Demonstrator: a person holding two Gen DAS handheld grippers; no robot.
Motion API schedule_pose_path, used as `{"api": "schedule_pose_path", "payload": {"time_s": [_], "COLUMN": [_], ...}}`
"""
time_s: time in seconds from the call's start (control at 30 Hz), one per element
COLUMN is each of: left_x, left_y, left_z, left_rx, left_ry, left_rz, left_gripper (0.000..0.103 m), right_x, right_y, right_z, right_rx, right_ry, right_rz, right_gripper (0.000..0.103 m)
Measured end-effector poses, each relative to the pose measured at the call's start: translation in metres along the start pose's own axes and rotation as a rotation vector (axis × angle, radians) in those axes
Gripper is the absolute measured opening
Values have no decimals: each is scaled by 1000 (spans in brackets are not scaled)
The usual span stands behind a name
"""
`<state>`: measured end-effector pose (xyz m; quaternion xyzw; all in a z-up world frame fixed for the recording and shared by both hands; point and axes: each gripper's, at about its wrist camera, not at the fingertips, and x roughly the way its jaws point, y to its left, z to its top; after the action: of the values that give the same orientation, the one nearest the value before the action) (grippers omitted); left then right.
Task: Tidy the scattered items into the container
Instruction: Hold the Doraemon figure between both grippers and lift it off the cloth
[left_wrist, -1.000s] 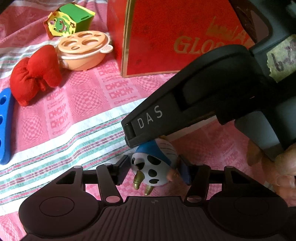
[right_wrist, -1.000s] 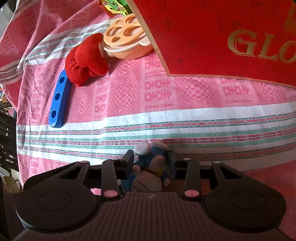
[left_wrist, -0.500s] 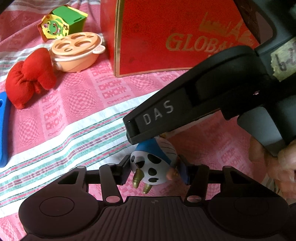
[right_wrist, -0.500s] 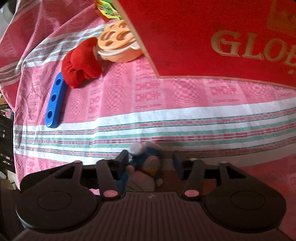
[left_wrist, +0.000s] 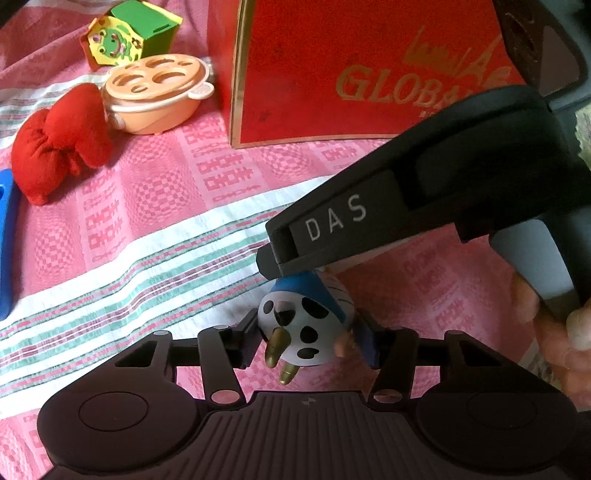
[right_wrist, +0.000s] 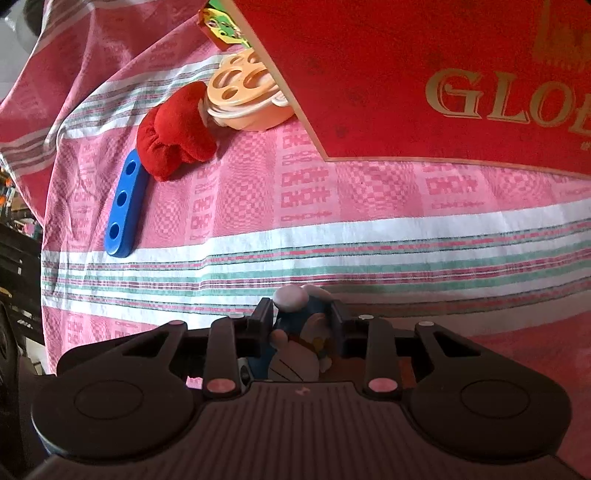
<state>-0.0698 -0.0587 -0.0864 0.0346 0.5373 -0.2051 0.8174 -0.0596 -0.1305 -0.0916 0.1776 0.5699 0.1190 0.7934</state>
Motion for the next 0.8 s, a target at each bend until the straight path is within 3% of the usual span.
{"api": "schedule_pose_path", "payload": {"time_s": [0.47, 0.8], "left_x": [-10, -40], "left_y": [-5, -18], "left_z": [3, 9], "left_rx": [-11, 15], "left_ry": [1, -68], "left_rz": [5, 24], "left_gripper": [53, 53], "right_x": [-4, -37], "right_y": [-1, 14], "right_z": [4, 9], "right_rx": [15, -44], "right_ry": [10, -65], "right_rz": [23, 31], "right_gripper": [37, 36]}}
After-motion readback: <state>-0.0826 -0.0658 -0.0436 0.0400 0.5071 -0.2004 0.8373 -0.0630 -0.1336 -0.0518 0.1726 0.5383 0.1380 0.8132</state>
